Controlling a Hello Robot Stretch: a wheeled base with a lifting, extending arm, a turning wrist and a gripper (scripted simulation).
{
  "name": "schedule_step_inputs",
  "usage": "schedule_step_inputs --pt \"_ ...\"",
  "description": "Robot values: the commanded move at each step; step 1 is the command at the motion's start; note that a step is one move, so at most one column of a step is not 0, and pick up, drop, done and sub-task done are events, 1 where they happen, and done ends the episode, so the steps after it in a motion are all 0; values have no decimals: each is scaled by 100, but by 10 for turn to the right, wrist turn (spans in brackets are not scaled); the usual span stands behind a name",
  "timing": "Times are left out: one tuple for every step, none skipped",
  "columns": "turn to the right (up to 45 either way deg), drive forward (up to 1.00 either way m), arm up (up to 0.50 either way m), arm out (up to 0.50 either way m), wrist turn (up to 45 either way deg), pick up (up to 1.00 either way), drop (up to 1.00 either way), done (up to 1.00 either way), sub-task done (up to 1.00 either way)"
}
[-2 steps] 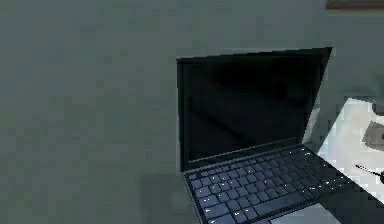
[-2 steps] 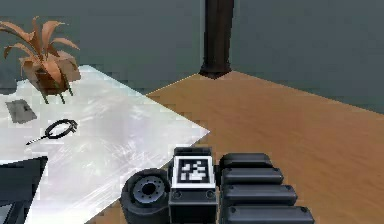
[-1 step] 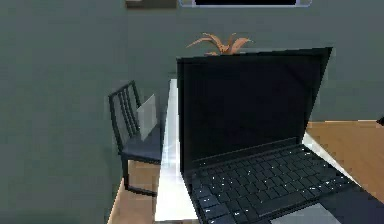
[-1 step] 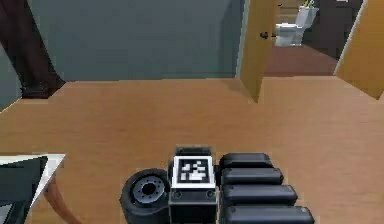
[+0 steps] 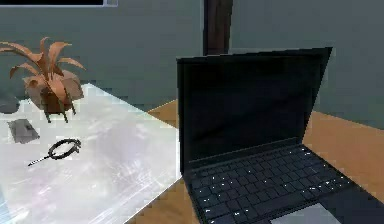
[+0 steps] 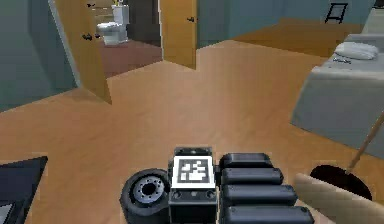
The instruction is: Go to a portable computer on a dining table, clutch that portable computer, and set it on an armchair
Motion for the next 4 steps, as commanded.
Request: schedule_step_inputs --pt "330 0 0 0 0 0 0 0 0" --pt "0 25 0 0 0 0 0 0 0" --pt "360 0 0 0 0 0 0 0 0" --pt "0 0 0 48 0 0 0 0 0"
